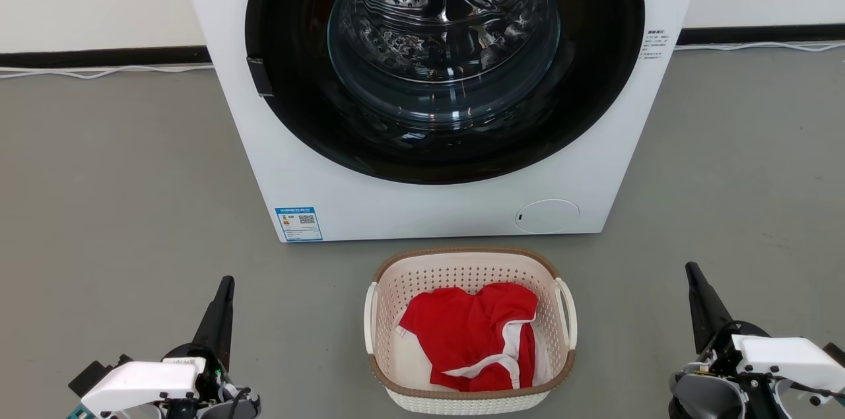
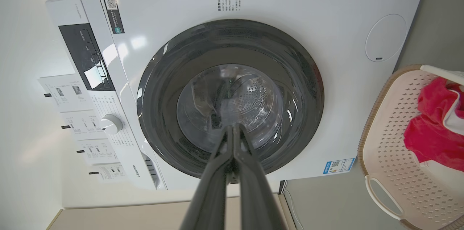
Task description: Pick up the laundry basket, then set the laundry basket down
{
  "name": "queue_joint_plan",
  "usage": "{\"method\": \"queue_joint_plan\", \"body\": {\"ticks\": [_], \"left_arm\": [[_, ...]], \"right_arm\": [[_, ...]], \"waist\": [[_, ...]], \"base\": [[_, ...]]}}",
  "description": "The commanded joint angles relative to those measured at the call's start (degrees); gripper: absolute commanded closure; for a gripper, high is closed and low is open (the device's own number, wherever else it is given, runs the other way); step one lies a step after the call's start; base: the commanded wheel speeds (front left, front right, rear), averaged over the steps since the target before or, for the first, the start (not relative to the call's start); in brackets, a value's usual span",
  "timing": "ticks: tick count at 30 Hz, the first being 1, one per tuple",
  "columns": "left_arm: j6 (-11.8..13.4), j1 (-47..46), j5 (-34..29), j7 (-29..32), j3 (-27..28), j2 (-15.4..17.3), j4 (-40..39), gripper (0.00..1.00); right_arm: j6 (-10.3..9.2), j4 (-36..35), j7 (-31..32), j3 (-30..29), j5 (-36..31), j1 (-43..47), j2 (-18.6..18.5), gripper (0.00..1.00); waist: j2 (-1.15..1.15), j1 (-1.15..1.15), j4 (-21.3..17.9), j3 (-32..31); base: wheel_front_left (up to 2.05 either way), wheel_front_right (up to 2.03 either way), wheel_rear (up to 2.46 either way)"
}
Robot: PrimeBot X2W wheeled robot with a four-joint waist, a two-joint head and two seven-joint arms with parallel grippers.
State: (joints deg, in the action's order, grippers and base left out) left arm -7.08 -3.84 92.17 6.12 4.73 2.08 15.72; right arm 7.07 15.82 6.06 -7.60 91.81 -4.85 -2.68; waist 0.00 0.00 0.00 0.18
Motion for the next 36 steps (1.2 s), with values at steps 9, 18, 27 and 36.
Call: {"method": "queue_joint_plan", "body": {"ticks": [9, 18, 27, 36], "left_arm": [[-0.41, -2.35, 0.02, 0.34, 1.77, 0.79, -1.69, 1.00], [-0.41, -2.35, 0.02, 0.34, 1.77, 0.79, -1.69, 1.00], [0.01, 0.58, 0.07, -0.59, -0.39, -0.29, 1.44, 0.00], [-0.02, 0.63, -0.44, -2.28, -1.40, -0.20, 1.36, 0.00]], "right_arm": [[0.42, -1.79, 0.41, 1.10, 0.38, -1.33, -0.20, 1.00], [0.42, -1.79, 0.41, 1.10, 0.38, -1.33, -0.20, 1.00], [-0.01, 1.21, -0.45, 0.36, 0.00, 0.50, 0.17, 0.00], [0.02, 0.37, -2.20, 1.48, -1.29, 0.71, -0.03, 0.00]], "waist": [[0.00, 0.00, 0.00, 0.00], [0.00, 0.00, 0.00, 0.00], [0.00, 0.02, 0.00, 0.06], [0.00, 0.01, 0.03, 0.05]], "base": [[0.00, 0.00, 0.00], [0.00, 0.00, 0.00], [0.00, 0.00, 0.00], [0.00, 0.00, 0.00]]}}
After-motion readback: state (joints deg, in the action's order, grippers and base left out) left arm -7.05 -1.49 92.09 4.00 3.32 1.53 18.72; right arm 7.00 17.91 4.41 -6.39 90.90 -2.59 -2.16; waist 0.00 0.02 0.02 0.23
